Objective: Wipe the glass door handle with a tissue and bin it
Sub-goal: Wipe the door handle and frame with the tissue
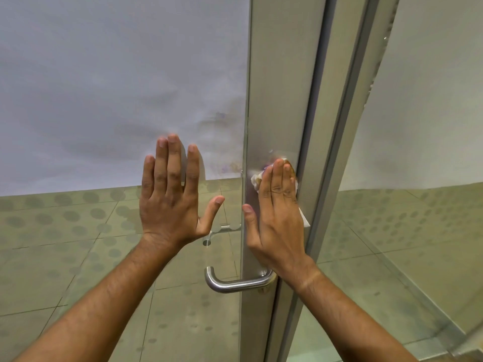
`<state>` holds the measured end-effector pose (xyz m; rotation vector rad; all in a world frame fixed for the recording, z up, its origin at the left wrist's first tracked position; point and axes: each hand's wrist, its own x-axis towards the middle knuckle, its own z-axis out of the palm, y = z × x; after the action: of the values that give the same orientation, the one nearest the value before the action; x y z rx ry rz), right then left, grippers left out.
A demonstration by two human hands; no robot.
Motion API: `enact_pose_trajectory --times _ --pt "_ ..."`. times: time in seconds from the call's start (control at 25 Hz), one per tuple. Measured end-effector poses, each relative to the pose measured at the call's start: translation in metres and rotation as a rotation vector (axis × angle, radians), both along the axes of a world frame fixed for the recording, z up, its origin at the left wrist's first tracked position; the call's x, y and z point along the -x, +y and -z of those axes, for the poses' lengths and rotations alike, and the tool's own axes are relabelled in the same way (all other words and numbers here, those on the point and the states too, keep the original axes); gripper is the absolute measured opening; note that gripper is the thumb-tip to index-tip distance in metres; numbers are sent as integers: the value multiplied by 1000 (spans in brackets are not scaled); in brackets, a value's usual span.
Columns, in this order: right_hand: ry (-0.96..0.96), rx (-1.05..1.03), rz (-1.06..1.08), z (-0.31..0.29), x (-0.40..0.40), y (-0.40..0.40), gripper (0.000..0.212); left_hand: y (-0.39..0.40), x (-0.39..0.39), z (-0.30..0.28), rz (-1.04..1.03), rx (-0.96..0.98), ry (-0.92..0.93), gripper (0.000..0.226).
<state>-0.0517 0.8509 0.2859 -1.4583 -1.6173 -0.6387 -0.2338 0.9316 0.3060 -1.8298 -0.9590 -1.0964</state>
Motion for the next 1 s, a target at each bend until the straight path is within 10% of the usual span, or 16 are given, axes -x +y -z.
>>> enact_pose_trajectory --times 0.48,1.0 --pt "-13 -46 -28 -2 -6 6 70 0 0 1 -4 -17 -10 95" --pt "-518 247 -123 52 -42 -17 72 1 -1 -2 -22 -14 -17 96"
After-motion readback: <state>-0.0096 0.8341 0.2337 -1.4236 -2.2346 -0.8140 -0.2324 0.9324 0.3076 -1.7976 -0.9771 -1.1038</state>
